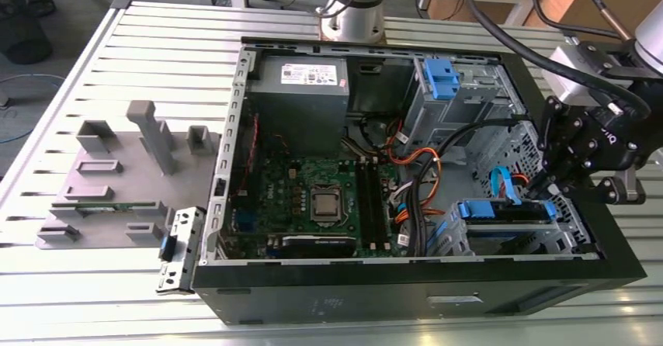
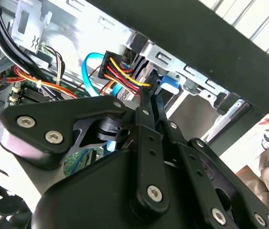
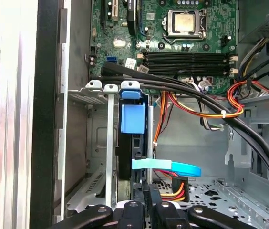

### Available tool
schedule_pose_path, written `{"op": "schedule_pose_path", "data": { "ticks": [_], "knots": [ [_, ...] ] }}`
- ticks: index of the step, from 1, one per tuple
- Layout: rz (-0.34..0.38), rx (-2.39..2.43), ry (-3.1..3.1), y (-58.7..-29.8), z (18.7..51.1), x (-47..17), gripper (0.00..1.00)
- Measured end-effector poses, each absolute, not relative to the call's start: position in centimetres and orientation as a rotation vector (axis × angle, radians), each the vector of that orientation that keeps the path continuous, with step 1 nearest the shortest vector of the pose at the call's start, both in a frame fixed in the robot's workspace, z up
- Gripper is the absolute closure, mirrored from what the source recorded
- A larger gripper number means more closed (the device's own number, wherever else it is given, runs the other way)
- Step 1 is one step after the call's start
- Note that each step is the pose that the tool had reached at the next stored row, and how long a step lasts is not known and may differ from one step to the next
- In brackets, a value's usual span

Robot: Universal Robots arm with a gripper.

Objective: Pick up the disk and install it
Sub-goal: 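Insert the second disk wire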

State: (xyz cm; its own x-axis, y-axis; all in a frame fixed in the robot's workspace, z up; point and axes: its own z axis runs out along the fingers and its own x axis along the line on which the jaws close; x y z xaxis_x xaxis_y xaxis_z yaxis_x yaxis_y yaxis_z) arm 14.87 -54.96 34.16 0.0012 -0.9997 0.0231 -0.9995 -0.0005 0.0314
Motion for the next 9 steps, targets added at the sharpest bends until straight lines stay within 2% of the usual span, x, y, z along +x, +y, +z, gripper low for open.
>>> {"op": "schedule_pose_path", "data": {
  "ticks": [9],
  "knots": [
    [-0.001, 2.199, -2.197, -55.55, 34.16, 14.17, 0.84]
  ]
}}
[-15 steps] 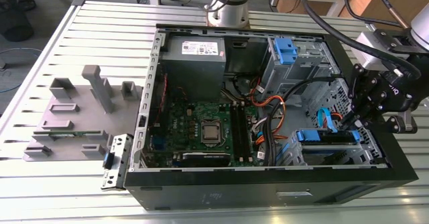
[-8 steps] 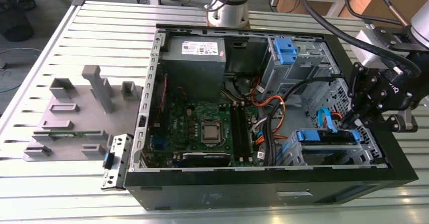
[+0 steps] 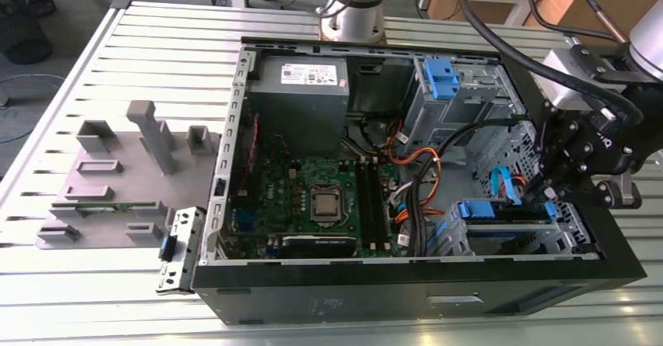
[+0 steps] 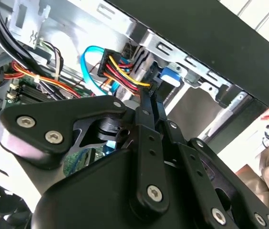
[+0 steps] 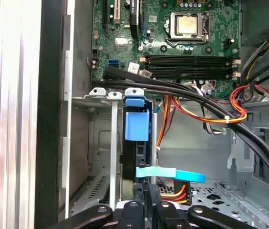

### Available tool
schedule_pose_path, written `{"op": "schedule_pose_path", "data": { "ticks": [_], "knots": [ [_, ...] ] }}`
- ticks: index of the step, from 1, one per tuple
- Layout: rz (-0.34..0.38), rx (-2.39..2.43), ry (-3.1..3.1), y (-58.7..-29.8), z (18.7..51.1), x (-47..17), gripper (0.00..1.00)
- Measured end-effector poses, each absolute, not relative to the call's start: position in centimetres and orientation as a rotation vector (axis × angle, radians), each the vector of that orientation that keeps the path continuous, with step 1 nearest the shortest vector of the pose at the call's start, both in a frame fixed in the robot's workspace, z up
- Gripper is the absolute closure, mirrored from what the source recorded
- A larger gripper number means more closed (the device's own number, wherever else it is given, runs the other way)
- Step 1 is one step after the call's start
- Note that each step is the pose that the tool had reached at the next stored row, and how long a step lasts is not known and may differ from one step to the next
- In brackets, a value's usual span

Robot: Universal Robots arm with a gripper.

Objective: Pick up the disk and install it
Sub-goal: 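Insert the second disk wire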

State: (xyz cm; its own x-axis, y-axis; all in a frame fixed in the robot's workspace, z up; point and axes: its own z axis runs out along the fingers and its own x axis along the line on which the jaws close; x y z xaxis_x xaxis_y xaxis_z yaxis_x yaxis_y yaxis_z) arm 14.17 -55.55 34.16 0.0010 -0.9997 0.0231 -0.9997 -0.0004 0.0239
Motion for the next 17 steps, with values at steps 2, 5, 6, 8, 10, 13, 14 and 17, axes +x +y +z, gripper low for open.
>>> {"op": "schedule_pose_path", "data": {
  "ticks": [2, 5, 6, 8, 10, 13, 14, 17],
  "knots": [
    [-0.001, 2.199, -2.197, -55.88, 34.16, 14.17, 0.84],
    [-0.001, 2.199, -2.197, -56.23, 34.15, 14.17, 0.84],
    [-0.001, 2.199, -2.197, -56.25, 34.14, 14.16, 0.84],
    [-0.001, 2.199, -2.197, -56.24, 34.12, 14.20, 0.84],
    [-0.001, 2.199, -2.197, -56.25, 34.09, 14.32, 0.84],
    [-0.001, 2.199, -2.197, -56.25, 34.08, 14.55, 0.84],
    [-0.001, 2.199, -2.197, -56.25, 34.07, 14.66, 0.84],
    [-0.001, 2.198, -2.197, -56.25, 34.07, 14.85, 0.84]
  ]
}}
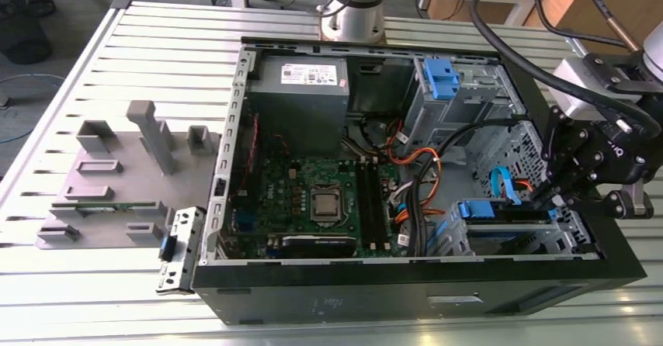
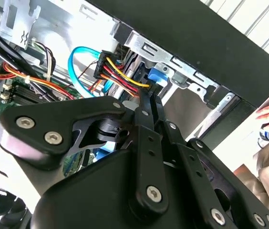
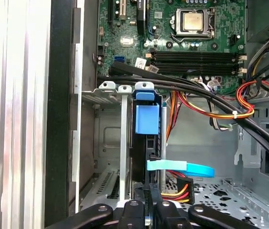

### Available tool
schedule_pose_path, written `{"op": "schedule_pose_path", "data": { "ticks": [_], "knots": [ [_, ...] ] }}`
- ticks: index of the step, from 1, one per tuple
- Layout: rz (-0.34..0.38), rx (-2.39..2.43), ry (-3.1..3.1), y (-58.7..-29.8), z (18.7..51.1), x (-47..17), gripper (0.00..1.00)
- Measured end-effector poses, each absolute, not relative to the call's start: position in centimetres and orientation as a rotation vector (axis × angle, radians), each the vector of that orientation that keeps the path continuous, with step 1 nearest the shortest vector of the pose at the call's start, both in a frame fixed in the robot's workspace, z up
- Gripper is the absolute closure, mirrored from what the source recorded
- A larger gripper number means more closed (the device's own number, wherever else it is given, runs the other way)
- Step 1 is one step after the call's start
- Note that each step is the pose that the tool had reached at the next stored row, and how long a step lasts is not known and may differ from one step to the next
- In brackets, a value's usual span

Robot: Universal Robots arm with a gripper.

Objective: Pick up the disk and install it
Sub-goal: 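Insert the second disk wire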

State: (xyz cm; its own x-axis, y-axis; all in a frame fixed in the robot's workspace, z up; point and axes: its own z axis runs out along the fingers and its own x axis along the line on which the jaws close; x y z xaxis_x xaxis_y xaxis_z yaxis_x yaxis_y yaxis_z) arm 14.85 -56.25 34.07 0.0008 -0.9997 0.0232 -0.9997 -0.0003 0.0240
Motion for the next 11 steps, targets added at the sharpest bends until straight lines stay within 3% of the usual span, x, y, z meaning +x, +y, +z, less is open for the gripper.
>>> {"op": "schedule_pose_path", "data": {
  "ticks": [3, 5, 11],
  "knots": [
    [0.000, 2.200, -2.197, -56.24, 34.04, 15.08, 0.84],
    [-0.001, 2.199, -2.197, -56.25, 34.03, 15.19, 0.76],
    [-0.001, 2.199, -2.197, -56.24, 33.99, 15.38, 0.76]
  ]
}}
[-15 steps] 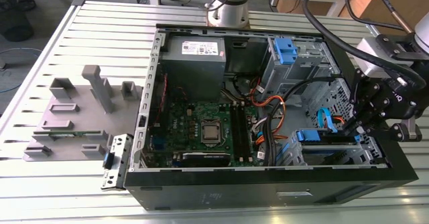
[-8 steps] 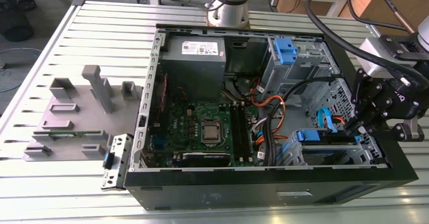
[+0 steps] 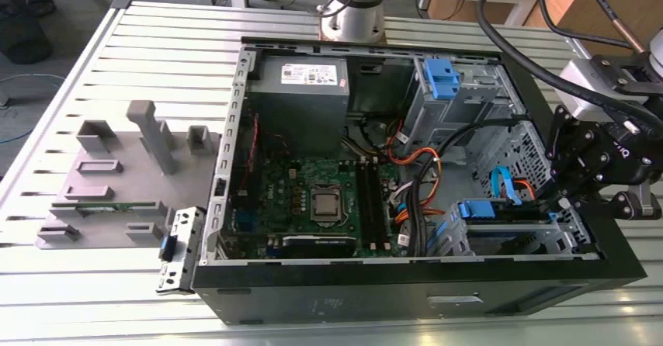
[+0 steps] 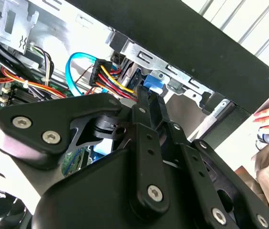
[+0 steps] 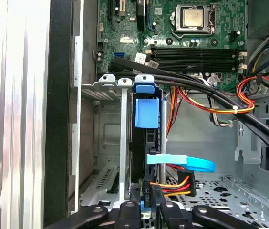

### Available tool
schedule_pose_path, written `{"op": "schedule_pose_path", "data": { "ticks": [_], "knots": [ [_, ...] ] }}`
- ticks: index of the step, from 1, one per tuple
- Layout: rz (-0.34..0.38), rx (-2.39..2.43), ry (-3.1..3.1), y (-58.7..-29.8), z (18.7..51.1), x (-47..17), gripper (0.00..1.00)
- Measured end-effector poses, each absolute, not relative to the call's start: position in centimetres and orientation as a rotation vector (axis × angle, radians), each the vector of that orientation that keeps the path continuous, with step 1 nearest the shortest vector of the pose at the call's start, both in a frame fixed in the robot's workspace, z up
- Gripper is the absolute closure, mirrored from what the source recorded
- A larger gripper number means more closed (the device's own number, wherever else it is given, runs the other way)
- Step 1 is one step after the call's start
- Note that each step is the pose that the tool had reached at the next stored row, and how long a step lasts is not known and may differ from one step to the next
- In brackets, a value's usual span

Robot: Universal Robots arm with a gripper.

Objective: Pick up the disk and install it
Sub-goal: 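Insert the second disk wire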

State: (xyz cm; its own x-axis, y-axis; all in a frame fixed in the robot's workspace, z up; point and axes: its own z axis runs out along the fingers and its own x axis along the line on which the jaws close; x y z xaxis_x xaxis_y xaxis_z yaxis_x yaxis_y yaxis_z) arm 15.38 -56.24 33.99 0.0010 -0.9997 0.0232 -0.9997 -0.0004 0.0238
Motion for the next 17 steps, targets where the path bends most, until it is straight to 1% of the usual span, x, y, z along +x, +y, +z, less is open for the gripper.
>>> {"op": "schedule_pose_path", "data": {
  "ticks": [17],
  "knots": [
    [0.003, 2.200, -2.199, -56.23, 33.70, 14.93, 0.76]
  ]
}}
